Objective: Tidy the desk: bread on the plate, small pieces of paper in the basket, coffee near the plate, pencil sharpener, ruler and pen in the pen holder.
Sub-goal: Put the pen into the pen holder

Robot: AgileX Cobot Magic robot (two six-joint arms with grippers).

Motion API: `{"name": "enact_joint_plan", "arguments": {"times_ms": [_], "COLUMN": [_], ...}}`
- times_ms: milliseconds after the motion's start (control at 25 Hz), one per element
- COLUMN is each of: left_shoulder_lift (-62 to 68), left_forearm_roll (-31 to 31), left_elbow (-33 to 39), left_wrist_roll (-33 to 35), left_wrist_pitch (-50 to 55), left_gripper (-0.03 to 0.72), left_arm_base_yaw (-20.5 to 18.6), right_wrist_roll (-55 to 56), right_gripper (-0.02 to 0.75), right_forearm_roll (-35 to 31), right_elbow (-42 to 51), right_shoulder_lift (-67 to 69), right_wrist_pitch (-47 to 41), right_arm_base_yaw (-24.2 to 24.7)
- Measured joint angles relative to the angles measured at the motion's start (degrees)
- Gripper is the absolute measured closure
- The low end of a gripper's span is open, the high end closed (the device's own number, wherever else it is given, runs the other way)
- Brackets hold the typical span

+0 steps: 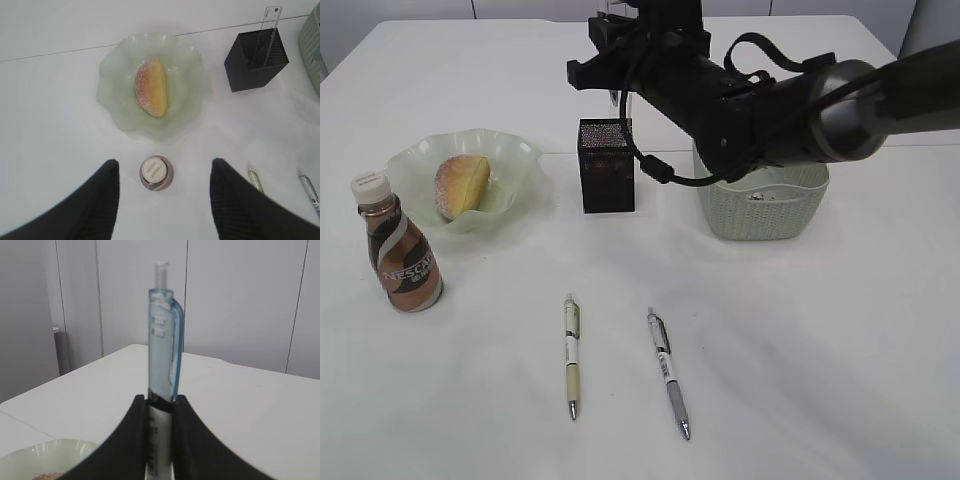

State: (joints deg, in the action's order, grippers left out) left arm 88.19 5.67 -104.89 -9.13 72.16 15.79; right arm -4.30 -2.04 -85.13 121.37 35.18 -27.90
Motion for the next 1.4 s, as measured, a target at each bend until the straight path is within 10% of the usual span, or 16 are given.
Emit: {"name": "enact_joint_plan", "arguments": {"times_ms": [1400], "left_shoulder_lift": [0.0], "left_forearm_roll": [1.05], "left_elbow": [0.0], "left_wrist_roll": [0.0], "left_wrist_pitch": [0.0], "left_gripper": [0.265], "left_arm_base_yaw": [0.0], "right_wrist_roll": [0.11], "right_gripper": [0.665], "right_forearm_roll": [-1.96], "right_elbow": [-18.58], "right_shoulder_lift": [20.5], "right_wrist_pitch": [-5.95], "right_arm_base_yaw": [2.01]}}
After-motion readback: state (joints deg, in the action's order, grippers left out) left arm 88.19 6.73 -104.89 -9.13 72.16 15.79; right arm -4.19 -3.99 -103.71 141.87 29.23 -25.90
